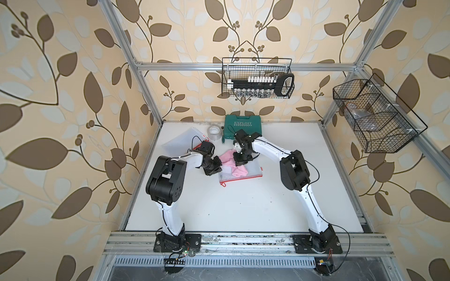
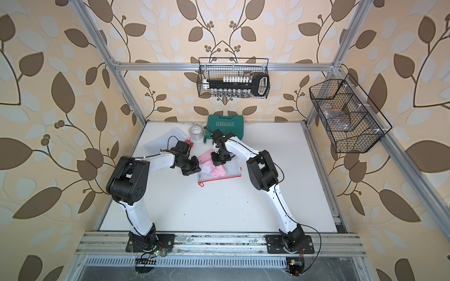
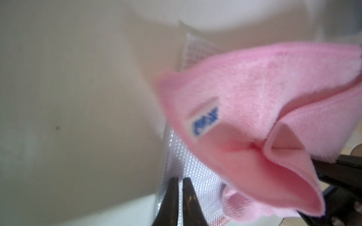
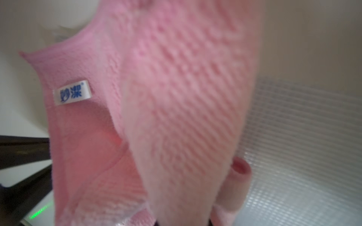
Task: Wipe the document bag
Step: Wipe the dirt from the document bag.
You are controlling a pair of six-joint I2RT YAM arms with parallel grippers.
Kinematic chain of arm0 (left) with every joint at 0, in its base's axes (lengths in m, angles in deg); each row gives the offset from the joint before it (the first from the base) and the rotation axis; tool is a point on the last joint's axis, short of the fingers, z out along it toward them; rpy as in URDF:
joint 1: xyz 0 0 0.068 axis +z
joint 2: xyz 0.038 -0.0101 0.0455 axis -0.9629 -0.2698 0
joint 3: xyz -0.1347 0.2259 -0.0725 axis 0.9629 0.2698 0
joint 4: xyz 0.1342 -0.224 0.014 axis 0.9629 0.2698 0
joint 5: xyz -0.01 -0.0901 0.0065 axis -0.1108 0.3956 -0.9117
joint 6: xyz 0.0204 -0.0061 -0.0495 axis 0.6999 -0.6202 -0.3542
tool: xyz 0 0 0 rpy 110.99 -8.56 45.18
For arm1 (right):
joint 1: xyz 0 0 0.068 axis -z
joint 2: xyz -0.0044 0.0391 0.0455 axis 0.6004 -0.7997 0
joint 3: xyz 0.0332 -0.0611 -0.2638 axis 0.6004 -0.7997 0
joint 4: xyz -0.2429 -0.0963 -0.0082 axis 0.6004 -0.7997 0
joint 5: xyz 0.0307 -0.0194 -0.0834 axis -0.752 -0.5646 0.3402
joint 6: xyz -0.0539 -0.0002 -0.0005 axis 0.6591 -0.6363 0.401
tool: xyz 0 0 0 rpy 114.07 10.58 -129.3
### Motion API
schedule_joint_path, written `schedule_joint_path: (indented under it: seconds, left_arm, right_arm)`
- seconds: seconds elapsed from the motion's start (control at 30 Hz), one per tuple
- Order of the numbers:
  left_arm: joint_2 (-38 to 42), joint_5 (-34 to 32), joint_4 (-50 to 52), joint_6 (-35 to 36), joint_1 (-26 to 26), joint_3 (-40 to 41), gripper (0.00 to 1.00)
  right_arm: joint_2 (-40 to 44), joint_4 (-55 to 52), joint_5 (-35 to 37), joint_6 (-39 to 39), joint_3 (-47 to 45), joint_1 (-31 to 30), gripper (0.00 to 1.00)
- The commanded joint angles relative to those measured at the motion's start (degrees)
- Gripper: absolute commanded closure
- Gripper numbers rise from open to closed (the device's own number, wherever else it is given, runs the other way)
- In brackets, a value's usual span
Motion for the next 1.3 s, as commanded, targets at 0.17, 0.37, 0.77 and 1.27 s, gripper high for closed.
schedule_joint_path:
  seconds: [0.17,0.37,0.77,1.27]
  left_arm:
    - [-2.8,-7.4,9.6,-0.5,-0.2,3.0,0.9]
    - [-2.3,-7.3,9.2,-1.0,-0.2,2.5,0.9]
    - [-1.4,-7.8,8.5,-1.3,-0.3,3.8,0.92]
    - [-0.6,-7.8,8.7,-1.1,-0.2,2.9,0.93]
  right_arm:
    - [12.1,-6.1,20.1,6.1,-12.6,4.9,1.0]
    - [4.8,-8.3,-5.8,8.1,-2.1,-5.4,1.0]
    - [8.9,-2.0,2.8,-0.1,-19.2,4.2,1.0]
    - [0.6,-4.7,-8.1,2.8,2.0,-4.3,1.0]
